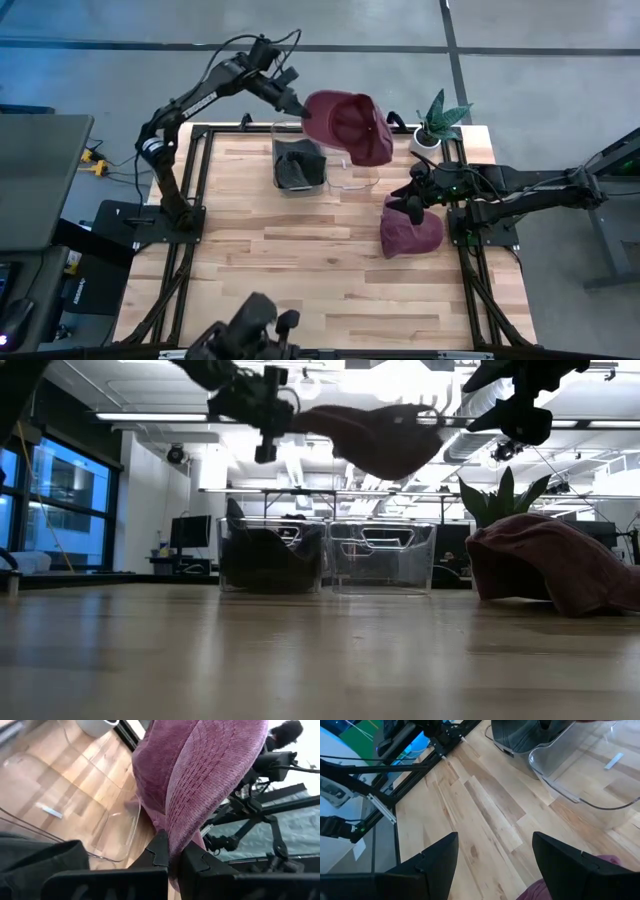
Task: Pick & Place hat
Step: Put the left red cap into the right transparent bin
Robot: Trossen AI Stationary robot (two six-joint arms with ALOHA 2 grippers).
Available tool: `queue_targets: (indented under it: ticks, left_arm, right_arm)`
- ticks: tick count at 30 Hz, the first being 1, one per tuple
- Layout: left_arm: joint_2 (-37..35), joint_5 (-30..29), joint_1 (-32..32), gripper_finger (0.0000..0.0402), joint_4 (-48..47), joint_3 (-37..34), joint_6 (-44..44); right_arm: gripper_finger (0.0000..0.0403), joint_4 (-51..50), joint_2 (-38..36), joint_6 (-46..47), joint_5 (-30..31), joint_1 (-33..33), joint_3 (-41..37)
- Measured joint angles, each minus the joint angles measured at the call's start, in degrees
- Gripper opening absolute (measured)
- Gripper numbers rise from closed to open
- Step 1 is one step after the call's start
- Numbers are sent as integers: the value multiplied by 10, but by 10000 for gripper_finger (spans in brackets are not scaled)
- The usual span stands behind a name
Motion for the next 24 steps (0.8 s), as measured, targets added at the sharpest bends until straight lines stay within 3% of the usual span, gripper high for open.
queue_targets:
  ticks: [9,24]
  left_arm:
    - [66,143,32,0,3,1,44]
    - [79,126,33,0,-26,0,57]
  right_arm:
    - [250,0,0,0,1,0,0]
    - [250,0,0,1,1,0,0]
